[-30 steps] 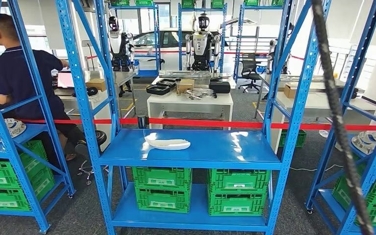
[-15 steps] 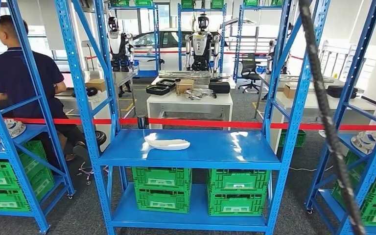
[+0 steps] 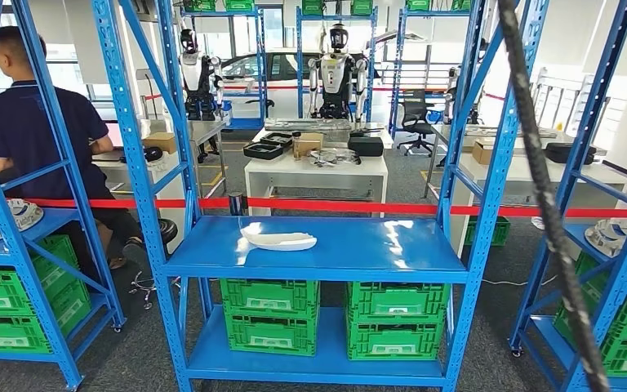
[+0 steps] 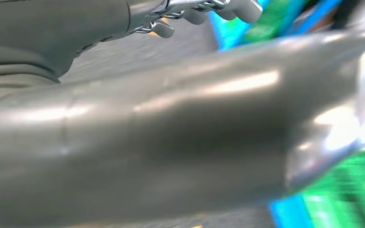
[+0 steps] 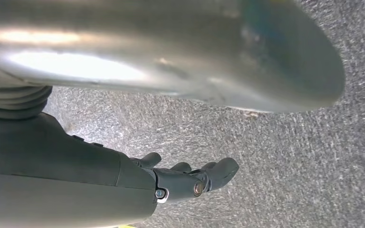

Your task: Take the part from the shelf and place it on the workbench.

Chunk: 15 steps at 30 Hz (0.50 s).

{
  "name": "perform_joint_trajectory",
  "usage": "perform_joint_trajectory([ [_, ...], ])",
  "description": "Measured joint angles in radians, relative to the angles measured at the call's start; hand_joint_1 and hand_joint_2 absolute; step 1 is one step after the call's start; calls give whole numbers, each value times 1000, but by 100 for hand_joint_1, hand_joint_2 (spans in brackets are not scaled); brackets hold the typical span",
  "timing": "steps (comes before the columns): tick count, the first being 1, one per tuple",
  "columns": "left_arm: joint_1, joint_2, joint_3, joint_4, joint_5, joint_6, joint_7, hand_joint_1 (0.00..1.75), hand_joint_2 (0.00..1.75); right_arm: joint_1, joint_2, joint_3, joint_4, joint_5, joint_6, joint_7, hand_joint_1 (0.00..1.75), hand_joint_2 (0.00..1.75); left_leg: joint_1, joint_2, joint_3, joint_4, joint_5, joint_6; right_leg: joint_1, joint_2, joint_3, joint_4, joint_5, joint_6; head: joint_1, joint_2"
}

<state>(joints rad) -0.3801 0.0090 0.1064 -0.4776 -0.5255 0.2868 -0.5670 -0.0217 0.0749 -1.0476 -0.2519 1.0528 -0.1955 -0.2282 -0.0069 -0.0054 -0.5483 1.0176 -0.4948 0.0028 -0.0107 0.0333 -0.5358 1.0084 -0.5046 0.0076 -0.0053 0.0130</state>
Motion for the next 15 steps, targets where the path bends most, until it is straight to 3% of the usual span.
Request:
perform_joint_trajectory([
  [15,-259,16,-337,-116,-66,200,-103,0,0,-34,16,-188,32,183,24,-49,0,0,-2,-1,-1,2,1,0,-3,-1,0,2,2,2,0,0],
])
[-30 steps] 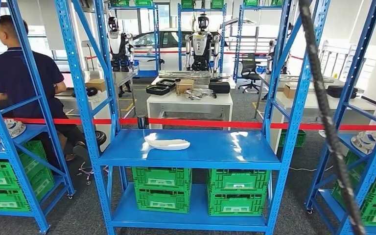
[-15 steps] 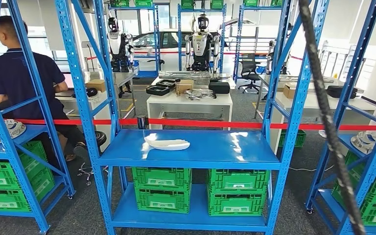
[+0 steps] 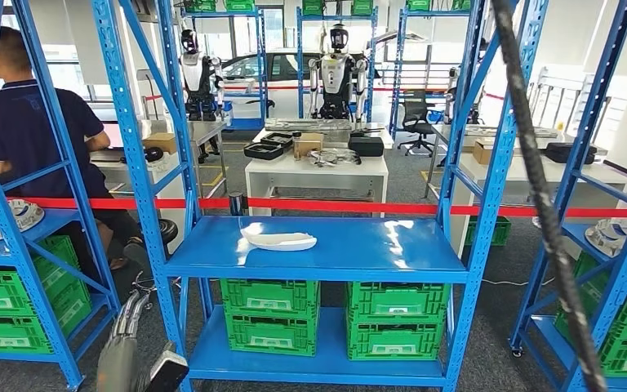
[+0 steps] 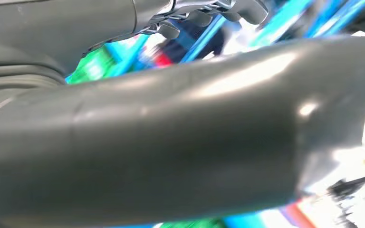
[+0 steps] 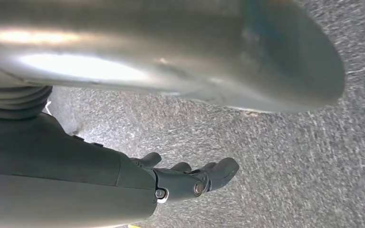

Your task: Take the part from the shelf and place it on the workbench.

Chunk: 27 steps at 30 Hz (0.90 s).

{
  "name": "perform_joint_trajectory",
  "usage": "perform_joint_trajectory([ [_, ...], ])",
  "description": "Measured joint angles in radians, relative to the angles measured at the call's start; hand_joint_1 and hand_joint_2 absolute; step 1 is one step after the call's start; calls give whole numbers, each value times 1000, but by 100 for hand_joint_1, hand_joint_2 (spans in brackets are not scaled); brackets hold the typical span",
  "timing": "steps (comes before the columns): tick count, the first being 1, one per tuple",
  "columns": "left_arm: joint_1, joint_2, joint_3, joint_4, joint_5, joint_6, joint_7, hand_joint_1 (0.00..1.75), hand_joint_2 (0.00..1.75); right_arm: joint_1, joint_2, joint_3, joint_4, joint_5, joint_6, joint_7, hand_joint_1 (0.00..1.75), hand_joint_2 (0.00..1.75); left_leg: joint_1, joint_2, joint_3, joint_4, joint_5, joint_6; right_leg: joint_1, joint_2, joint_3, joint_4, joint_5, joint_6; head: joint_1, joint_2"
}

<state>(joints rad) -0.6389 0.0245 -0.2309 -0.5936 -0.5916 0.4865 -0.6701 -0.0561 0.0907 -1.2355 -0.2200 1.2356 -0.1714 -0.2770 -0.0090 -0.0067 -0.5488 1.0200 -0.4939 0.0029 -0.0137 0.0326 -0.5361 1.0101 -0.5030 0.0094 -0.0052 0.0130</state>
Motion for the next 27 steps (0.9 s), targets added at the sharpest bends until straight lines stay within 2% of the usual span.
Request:
perform_joint_trajectory([
  [6,-29,4,-37,-51,-110,28,39,0,0,-3,9,-33,10,21,35,-6,0,0,-8,0,-2,2,-3,6,-7,1,-2,-3,1,6,0,0],
  [8,-32,3,-37,-66,-143,28,57,0,0,-3,13,-40,12,21,51,-7,0,0,-8,0,-2,-6,-3,16,-8,1,-5,10,13,13,0,0],
  [10,-35,2,-38,-77,-165,28,69,0,0,-3,15,-43,14,21,63,-7,0,0,-3,4,10,-19,-3,28,-8,-6,-20,47,15,18,0,0],
  [12,-41,2,-38,-85,-177,28,76,0,0,-7,17,-43,14,21,69,-8,0,0,0,8,21,-23,-4,35,-8,-16,-67,129,-26,17,1,0],
  [14,-44,1,-38,-88,-189,27,83,0,0,-10,18,-43,15,21,76,-8,0,0,0,11,23,-22,-7,35,-8,-19,-142,248,-78,19,2,0],
  [15,-43,1,-38,-88,-195,25,87,0,0,-9,18,-44,16,21,80,-8,0,0,1,12,24,-21,-10,33,-9,-20,-171,284,-84,22,3,0],
  [16,-43,0,-38,-88,-200,22,90,0,0,-9,18,-45,16,21,86,-8,0,0,3,12,27,-20,-14,29,-11,-21,-185,288,-71,25,3,0],
  [17,-42,0,-38,-89,-204,19,93,0,0,-9,18,-46,17,20,91,-8,0,0,6,13,31,-19,-19,23,-14,-23,-179,253,-36,30,3,0],
  [18,-43,-1,-38,-89,-207,16,95,0,0,-8,18,-47,17,20,96,-7,0,0,9,14,37,-17,-26,17,-18,-27,-159,187,11,35,3,0],
  [19,-44,-2,-38,-89,-209,14,97,0,0,-8,19,-48,18,20,101,-7,0,0,11,16,41,-14,-34,9,-19,-31,-138,126,42,38,4,0],
  [20,-45,-3,-38,-89,-212,11,99,0,0,-10,21,-49,19,19,105,-7,0,0,11,17,42,-10,-41,1,-18,-35,-122,75,55,34,5,0],
  [21,-46,-3,-38,-89,-214,9,101,0,0,-10,22,-50,21,19,109,-7,0,0,10,19,41,-7,-47,-7,-16,-37,-114,47,57,25,4,0],
  [23,-48,-4,-38,-90,-216,5,103,0,0,-10,24,-51,22,19,114,-7,0,0,7,19,46,-5,-54,-23,-13,-36,-109,41,37,-1,2,0],
  [25,-49,-6,-38,-93,-217,3,104,0,0,-9,25,-54,23,17,124,-7,0,0,8,18,39,24,-49,-33,-15,-31,-91,41,29,-19,0,0],
  [26,-51,-7,-38,-95,-218,1,105,0,0,-10,26,-55,23,15,132,-8,0,0,10,17,17,66,-46,-37,-15,-28,-78,40,23,-26,-2,0],
  [27,-52,-7,-38,-96,-220,-1,105,0,0,-11,26,-57,23,13,138,-9,0,0,11,16,-22,126,-46,-40,-15,-26,-65,37,15,-32,-3,0],
])
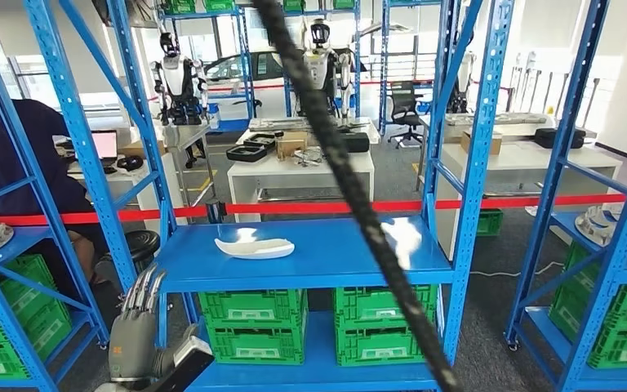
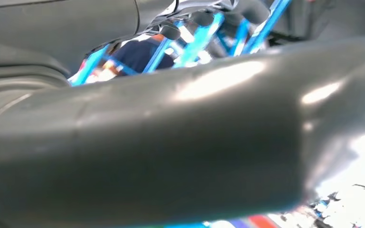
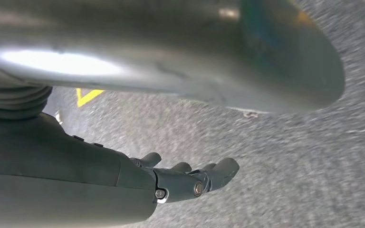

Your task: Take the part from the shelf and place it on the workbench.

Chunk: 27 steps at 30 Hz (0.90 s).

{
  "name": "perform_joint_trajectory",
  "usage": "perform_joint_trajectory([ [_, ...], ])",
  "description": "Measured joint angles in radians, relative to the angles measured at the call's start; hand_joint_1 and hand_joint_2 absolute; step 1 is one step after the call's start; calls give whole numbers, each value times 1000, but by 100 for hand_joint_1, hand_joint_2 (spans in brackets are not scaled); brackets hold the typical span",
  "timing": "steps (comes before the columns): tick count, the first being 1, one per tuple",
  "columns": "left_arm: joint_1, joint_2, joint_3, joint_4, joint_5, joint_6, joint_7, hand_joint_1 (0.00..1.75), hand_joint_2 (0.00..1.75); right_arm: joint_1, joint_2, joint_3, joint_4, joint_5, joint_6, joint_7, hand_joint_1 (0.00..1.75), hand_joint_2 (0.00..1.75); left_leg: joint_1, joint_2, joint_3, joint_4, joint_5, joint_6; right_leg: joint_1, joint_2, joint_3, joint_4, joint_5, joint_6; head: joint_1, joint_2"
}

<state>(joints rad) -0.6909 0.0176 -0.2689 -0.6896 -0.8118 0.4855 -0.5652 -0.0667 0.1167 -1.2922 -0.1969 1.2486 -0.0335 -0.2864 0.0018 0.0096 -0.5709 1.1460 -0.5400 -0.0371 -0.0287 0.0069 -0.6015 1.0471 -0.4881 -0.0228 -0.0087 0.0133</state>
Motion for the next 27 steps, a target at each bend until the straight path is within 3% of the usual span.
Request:
perform_joint_trajectory([
  [2,1,0,0,0,-4,-4,0,0,0,-1,0,-2,0,-4,12,-2,0,0,0,-1,-95,120,-32,-3,3,6,25,-3,-20,-8,-2,0],
  [3,4,0,0,1,-6,-7,1,0,0,-1,0,-4,0,-6,18,-2,0,0,0,-2,-135,153,-54,-2,5,9,40,-4,-31,-10,-2,0],
  [4,6,0,0,1,-7,-9,1,0,0,-1,0,-6,0,-9,26,-1,0,0,-2,-3,-162,159,-67,3,8,12,55,-5,-43,-11,-3,0],
  [5,7,0,0,2,-9,-12,2,0,0,0,0,-8,0,-11,32,0,0,0,-6,-4,-175,136,-60,12,12,15,72,-5,-55,-12,-3,0],
  [6,7,0,0,2,-11,-13,2,0,0,0,0,-9,0,-13,35,1,0,0,-13,-6,-176,87,-27,25,17,17,91,-7,-68,-13,-4,0],
  [8,8,1,0,2,-15,-13,4,0,0,1,6,-10,2,-13,37,2,0,0,-35,-17,-162,-40,98,61,22,22,121,-14,-92,-13,-3,0],
  [9,9,2,0,3,-16,-14,4,0,0,0,7,-10,3,-13,37,2,0,0,-45,-27,-151,-87,148,74,25,24,134,-20,-104,-11,-3,0],
  [10,9,2,0,3,-17,-14,5,0,0,0,10,-10,4,-13,37,2,0,0,-50,-34,-141,-116,176,80,27,27,147,-24,-111,-9,-3,0],
  [12,9,1,1,-1,-20,-15,5,0,0,-3,8,-11,4,-12,38,3,0,0,-47,-41,-115,-132,169,78,32,28,160,-13,-104,-2,-3,0],
  [13,8,-1,2,-3,-22,-15,4,0,0,-4,9,-11,4,-11,40,3,0,0,-43,-39,-101,-138,163,77,33,24,150,18,-89,2,-3,-1],
  [15,6,-5,3,-5,-28,-16,3,0,0,-6,9,-11,4,-11,44,4,0,0,-37,-35,-72,-145,145,82,33,14,85,126,-72,13,-1,0],
  [16,7,-7,3,-5,-31,-17,3,0,0,-7,8,-11,4,-11,46,4,0,0,-35,-34,-60,-146,133,84,30,9,41,186,-84,18,0,0],
  [18,10,-12,3,-5,-36,-20,3,0,0,-6,6,-11,4,-12,47,5,0,0,-31,-33,-33,-146,107,84,25,7,-40,257,-154,29,3,0],
  [19,11,-13,3,-4,-37,-21,3,0,0,-5,5,-11,4,-12,48,5,0,0,-28,-33,-17,-146,93,81,21,6,-66,259,-187,35,3,0],
  [20,12,-13,3,-4,-39,-21,3,0,0,-3,5,-11,4,-12,48,6,0,0,-25,-34,0,-146,78,78,17,6,-81,237,-199,41,4,0],
  [21,13,-14,3,-3,-39,-22,3,0,0,-2,5,-11,4,-12,48,6,0,0,-22,-34,19,-145,63,73,12,4,-86,194,-181,46,4,0],
  [23,15,-17,4,0,-40,-22,3,0,0,2,5,-11,5,-13,48,5,0,0,-18,-35,49,-135,28,60,1,-1,-83,79,-60,56,4,-1],
  [25,17,-20,4,3,-41,-24,5,0,0,6,5,-11,5,-13,50,7,0,0,-19,-39,64,-124,-3,46,-1,-7,-74,20,33,43,4,-1],
  [27,15,-21,6,4,-45,-27,7,0,0,5,6,-11,6,-14,52,8,0,0,-19,-43,72,-112,-14,32,3,-10,-60,21,36,18,3,0],
])
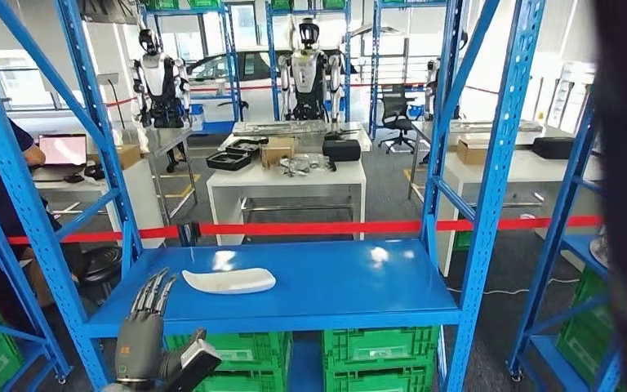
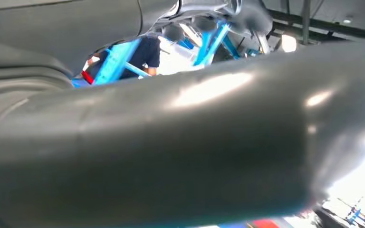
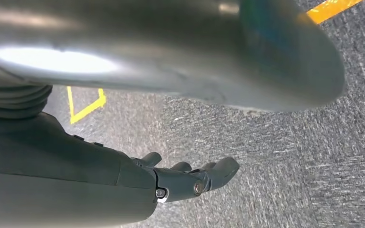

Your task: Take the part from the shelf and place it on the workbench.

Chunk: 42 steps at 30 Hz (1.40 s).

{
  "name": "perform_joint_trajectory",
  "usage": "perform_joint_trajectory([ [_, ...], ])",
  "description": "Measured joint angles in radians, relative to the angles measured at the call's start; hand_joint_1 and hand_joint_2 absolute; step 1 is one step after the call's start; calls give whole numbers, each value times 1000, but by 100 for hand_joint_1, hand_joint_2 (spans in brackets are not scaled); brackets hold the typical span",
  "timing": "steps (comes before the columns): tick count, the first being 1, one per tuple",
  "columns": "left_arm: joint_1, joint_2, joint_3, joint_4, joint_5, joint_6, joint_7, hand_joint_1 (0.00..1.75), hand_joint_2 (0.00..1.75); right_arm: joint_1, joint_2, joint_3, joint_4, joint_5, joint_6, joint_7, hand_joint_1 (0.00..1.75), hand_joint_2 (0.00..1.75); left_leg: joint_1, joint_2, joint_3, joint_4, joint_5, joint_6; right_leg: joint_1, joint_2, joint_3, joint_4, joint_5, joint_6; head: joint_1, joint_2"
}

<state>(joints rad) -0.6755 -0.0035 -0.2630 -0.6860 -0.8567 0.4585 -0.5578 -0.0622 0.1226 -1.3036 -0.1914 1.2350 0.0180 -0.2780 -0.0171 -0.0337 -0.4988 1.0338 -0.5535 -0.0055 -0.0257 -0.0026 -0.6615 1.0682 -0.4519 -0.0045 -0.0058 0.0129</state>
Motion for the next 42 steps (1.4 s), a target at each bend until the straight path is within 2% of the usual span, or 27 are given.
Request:
perform_joint_trajectory([
  [2,-4,0,5,0,-5,0,1,0,0,-3,0,0,0,0,0,0,0,0,1,5,-20,55,18,-12,-2,-1,23,-8,-8,-15,-2,0],
  [4,-6,0,11,2,-9,1,1,0,0,-6,-1,0,0,-1,1,0,0,0,5,16,-91,165,22,-23,-5,-1,55,-22,-23,-25,-6,0],
  [6,-5,0,16,7,-12,2,1,0,0,-7,-1,0,0,-1,1,0,0,0,9,24,-177,262,-25,-30,-5,0,86,-32,-43,-29,-8,0],
  [7,-5,1,18,9,-13,2,1,0,0,-7,-1,-1,0,-1,1,0,0,0,10,26,-208,279,-51,-31,-4,0,101,-35,-54,-29,-9,0],
  [8,-5,1,20,11,-13,2,1,0,0,-7,-1,-1,0,-1,1,0,0,0,10,27,-226,270,-59,-29,-3,0,118,-36,-67,-29,-10,0],
  [9,-5,1,21,13,-13,2,1,0,0,-6,-1,-1,0,-1,1,0,0,0,9,28,-231,235,-42,-24,-1,-1,135,-37,-80,-29,-11,0],
  [10,-5,1,23,14,-13,2,1,0,0,-7,-1,-2,0,-1,1,0,0,0,5,30,-226,179,2,-16,0,-1,153,-38,-92,-28,-11,0],
  [12,-6,2,24,16,-13,1,2,0,0,-6,1,-2,0,-1,1,0,0,0,-8,39,-210,53,125,9,4,-2,182,-41,-115,-23,-12,0],
  [13,-6,3,24,17,-14,1,3,0,0,-7,2,-2,1,-1,1,1,0,0,-14,40,-203,13,168,18,7,-3,192,-43,-126,-18,-11,0],
  [14,-6,3,25,18,-14,0,5,0,0,-7,3,-3,1,-1,2,1,0,0,-19,40,-199,-8,190,23,9,-3,199,-47,-135,-12,-11,0],
  [17,-12,3,34,20,-14,-3,19,0,0,-12,2,-3,1,-1,3,3,0,0,-12,27,-181,-18,183,26,13,-7,215,-55,-160,2,-10,0],
  [19,-19,2,43,24,-15,-9,31,0,0,-15,1,-3,1,-2,4,4,0,0,-7,22,-165,-25,171,36,11,-6,182,12,-189,11,-8,1],
  [21,-23,1,52,37,-17,-16,47,0,0,-15,0,-3,1,-2,4,6,0,0,-8,17,-152,-25,154,44,11,-3,89,151,-230,18,-5,0],
  [22,-22,1,57,48,-20,-19,55,0,0,-14,-1,-3,1,-2,4,7,0,0,-8,13,-144,-24,145,46,11,-1,41,207,-235,21,-3,0],
  [23,-22,2,63,62,-24,-20,66,0,0,-13,-1,-3,1,-2,4,8,0,0,-8,8,-135,-22,136,45,11,0,7,232,-218,22,-2,0],
  [24,-23,4,70,76,-32,-20,78,0,0,-12,-1,-3,1,-2,4,9,0,0,-8,4,-125,-18,126,44,11,1,-8,217,-180,22,-1,0],
  [26,-30,12,81,106,-51,-17,102,0,0,-11,-2,-3,2,-2,4,11,0,0,-8,-3,-107,-9,103,39,11,5,9,105,-75,19,0,0],
  [27,-35,16,86,121,-60,-16,111,0,0,-10,-2,-3,2,-3,4,12,0,0,-9,-6,-102,-3,93,35,11,9,25,49,-43,15,0,0],
  [28,-40,20,91,135,-64,-16,117,0,0,-10,-2,-3,2,-3,4,13,0,0,-10,-10,-99,2,85,30,12,13,37,13,-28,9,0,0],
  [31,-45,31,103,162,-69,-16,125,0,0,-12,-2,-3,2,-2,6,16,0,0,-11,-19,-97,2,78,14,13,15,50,-11,-37,-11,-1,0],
  [33,-48,38,107,173,-74,-16,130,0,0,-13,-2,-3,2,0,6,14,0,0,-11,-8,-104,19,66,-1,8,11,62,-21,-40,-22,-3,0],
  [35,-54,41,111,184,-83,-15,136,0,0,-14,-1,-3,2,1,6,12,0,0,-4,13,-147,104,31,-18,5,8,78,-27,-46,-32,-6,0],
  [37,-55,42,117,196,-93,-15,138,0,0,-13,-1,-3,2,2,6,11,0,0,8,24,-221,231,-5,-31,3,5,92,-28,-56,-36,-7,0],
  [38,-54,42,120,201,-96,-15,138,0,0,-13,-1,-3,2,2,6,11,0,0,13,26,-248,268,-3,-35,1,5,100,-28,-63,-34,-7,0],
  [39,-52,42,122,204,-99,-15,137,0,0,-13,-1,-3,2,4,6,11,0,0,18,27,-259,268,19,-38,-2,5,109,-28,-69,-31,-7,0],
  [40,-52,43,123,207,-101,-15,136,0,0,-13,-1,-3,2,5,6,11,0,0,21,29,-250,230,58,-40,-4,5,119,-28,-76,-28,-8,0],
  [42,-53,44,125,209,-104,-15,133,0,0,-14,-1,-3,2,7,6,11,0,0,22,34,-198,100,138,-40,-8,4,136,-29,-92,-16,-8,0],
])
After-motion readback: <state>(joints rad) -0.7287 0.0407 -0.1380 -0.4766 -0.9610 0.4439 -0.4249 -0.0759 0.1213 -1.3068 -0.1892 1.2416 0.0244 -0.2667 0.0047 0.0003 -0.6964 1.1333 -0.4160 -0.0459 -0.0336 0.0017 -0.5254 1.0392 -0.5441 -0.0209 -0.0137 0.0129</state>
